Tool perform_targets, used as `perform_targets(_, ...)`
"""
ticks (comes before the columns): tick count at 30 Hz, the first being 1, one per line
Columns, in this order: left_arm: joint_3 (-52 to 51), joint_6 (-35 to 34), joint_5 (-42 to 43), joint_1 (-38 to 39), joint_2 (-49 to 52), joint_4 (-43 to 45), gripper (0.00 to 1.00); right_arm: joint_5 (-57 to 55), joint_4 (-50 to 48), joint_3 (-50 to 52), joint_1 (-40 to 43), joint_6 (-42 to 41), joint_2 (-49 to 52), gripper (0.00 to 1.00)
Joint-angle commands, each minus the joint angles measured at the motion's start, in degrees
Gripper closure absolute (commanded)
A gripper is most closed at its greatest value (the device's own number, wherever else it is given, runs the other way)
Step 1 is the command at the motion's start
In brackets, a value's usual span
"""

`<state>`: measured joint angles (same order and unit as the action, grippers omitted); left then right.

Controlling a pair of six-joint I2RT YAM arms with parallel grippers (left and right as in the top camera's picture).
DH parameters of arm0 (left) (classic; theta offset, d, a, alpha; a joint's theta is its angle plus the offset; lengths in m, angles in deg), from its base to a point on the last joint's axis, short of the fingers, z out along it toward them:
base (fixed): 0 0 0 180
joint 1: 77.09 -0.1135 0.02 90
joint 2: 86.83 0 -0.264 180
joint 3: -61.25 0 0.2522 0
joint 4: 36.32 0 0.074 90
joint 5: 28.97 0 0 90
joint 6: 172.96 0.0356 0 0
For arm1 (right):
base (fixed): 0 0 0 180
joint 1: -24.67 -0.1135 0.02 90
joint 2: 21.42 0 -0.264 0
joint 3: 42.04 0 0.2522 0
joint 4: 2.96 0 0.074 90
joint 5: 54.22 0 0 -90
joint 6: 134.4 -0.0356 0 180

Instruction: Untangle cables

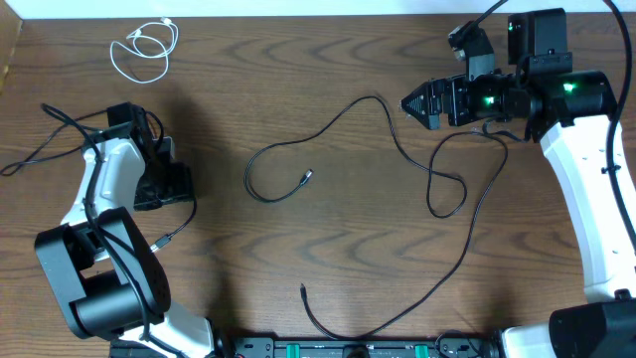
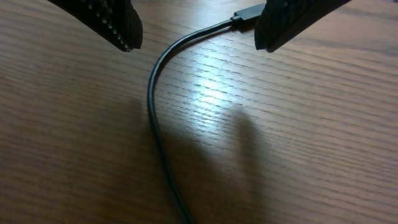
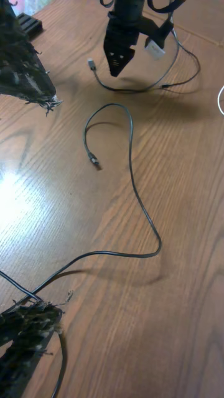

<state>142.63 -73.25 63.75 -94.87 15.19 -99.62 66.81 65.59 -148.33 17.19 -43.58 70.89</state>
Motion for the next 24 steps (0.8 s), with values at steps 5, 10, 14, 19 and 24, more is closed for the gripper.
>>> perform_targets(5, -1.7, 2.8, 0.3, 0.1, 0.7, -0.5, 0.36, -2.1, -2.2, -0.3, -0.4, 0.2, -0.1, 0.01)
perform_targets(10, -3.6, 2.9, 2.6, 0.1, 0.7, -0.4, 0.36, -6.0, -3.4, -0.3, -0.4, 1.1, -0.1, 0.01)
perform_targets(14, -5.1, 6.1, 2.6, 0.1, 0.7, 0.2, 0.36, -6.3, -4.0, -0.3, -0.4, 2.1, -0.1, 0.01)
perform_targets(19, -7.7, 6.2, 2.6, 0.1, 0.7, 5.1, 0.43, -6.3, -4.5, -0.3, -0.4, 2.1, -0.1, 0.01)
perform_targets(24, -9.8, 8.7, 2.6, 0.2, 0.7, 9.3, 0.48, -6.3, -4.2, -0.3, -0.4, 2.1, -0.1, 0.01)
